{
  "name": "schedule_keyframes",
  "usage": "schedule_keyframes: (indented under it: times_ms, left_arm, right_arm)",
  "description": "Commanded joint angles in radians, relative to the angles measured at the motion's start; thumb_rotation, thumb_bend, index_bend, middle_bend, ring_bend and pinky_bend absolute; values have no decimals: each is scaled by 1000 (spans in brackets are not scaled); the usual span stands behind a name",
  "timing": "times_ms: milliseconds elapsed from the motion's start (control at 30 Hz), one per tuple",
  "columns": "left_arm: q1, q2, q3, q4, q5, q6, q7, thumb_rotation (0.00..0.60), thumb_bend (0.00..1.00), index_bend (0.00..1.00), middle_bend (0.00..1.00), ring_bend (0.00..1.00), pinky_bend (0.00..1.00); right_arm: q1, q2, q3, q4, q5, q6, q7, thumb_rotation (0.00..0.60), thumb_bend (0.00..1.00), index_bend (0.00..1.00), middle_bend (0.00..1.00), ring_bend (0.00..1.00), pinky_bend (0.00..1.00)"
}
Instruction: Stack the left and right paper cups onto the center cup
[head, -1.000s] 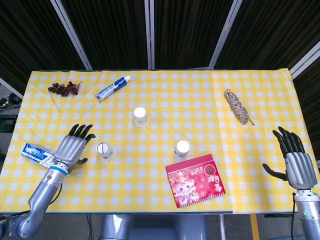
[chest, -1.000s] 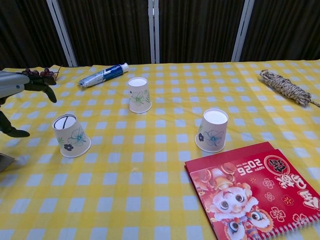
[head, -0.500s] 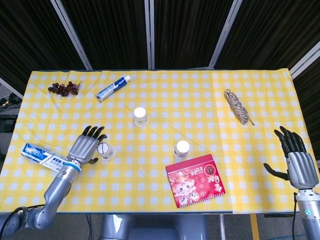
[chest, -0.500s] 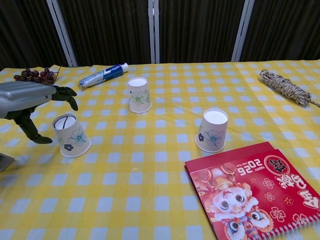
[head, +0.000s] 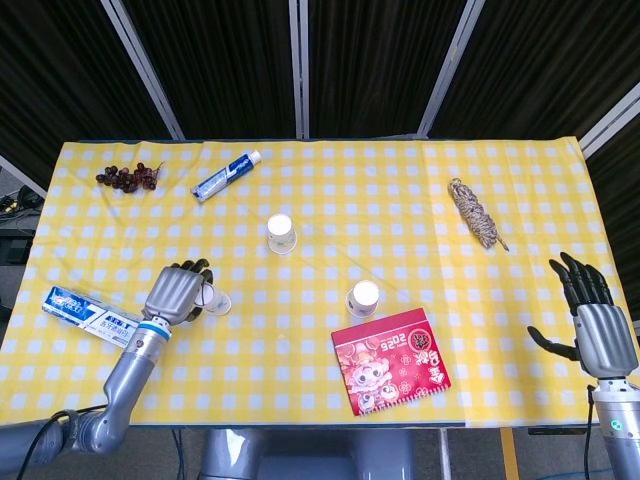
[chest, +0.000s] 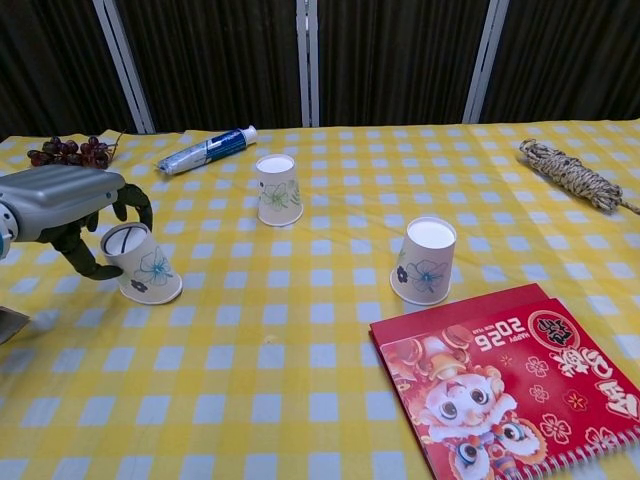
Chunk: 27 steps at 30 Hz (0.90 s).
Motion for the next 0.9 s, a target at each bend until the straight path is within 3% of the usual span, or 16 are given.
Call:
schedule_keyframes:
  times_ms: [33,200,400,700,900]
  left_arm:
    - [10,-22,4,25,39,36,-21,600,375,603,280,316,435]
    - [15,-18,-3,26,99,77,-55,600,375,607,281,317,438]
    - [-14,45,-53,-15,128,71,-82,600,371,590,255,317,423]
    - [-120,97,-167,-24,70,0,-66,600,371,601,257,317,423]
    - [-252,34,-233,100,-34,-106,-31,600,371,596,256,316,416]
  right_arm:
    - [0,0,0,-1,-1,1,0,600,90,0,0,0,0]
    - [-1,1,-1,-2,-2,3,-3,600,90,0,0,0,0]
    - [2,-1,3,2,12,-9,-6,600,90,0,0,0,0]
    - [7,-1,18,18,51,-35,11,600,90,0,0,0,0]
    - [7,4,30,29,80,-49,35,600,90,0,0,0,0]
